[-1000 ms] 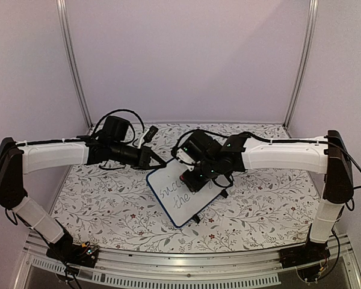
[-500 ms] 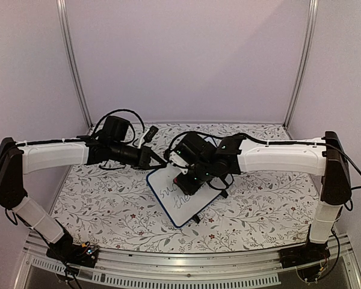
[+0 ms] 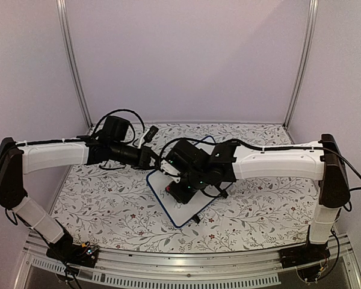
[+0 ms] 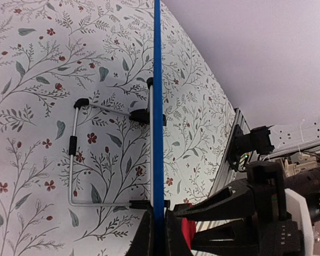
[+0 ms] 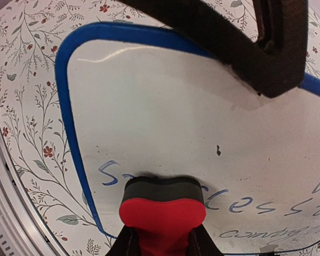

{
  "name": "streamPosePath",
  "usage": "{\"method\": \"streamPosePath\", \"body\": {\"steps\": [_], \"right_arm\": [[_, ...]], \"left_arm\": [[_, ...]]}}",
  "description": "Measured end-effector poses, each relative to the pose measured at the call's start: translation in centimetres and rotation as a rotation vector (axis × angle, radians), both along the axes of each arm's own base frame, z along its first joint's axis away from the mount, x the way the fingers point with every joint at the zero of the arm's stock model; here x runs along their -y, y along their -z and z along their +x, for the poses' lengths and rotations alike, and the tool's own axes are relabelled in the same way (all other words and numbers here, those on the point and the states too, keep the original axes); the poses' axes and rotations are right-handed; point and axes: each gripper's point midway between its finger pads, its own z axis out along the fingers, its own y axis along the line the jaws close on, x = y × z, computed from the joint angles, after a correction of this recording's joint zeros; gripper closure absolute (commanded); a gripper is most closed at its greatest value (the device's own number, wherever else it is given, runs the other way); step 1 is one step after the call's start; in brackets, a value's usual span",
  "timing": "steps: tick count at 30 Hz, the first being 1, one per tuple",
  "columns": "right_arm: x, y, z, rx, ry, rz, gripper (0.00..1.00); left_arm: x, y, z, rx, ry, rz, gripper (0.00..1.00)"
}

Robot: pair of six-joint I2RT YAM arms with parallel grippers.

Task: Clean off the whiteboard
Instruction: Erase the whiteboard at the center of the board.

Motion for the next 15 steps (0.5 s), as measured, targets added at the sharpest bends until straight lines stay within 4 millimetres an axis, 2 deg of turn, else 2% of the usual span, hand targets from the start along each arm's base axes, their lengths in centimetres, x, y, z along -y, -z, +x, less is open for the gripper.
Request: {"method": "streamPosePath", "body": {"steps": [9,15], "right_arm": [[-1.9,-1.1,-0.7,0.016,-0.033,0.029,0.81],[-2.2,-0.6,-0.9,0.028,-0.036,0.011,0.81]], "left_arm": [[0.0,0.0,0.0,0.0,0.0,0.0,1.0],[0.0,0.0,0.0,0.0,0.0,0.0,1.0]]}}
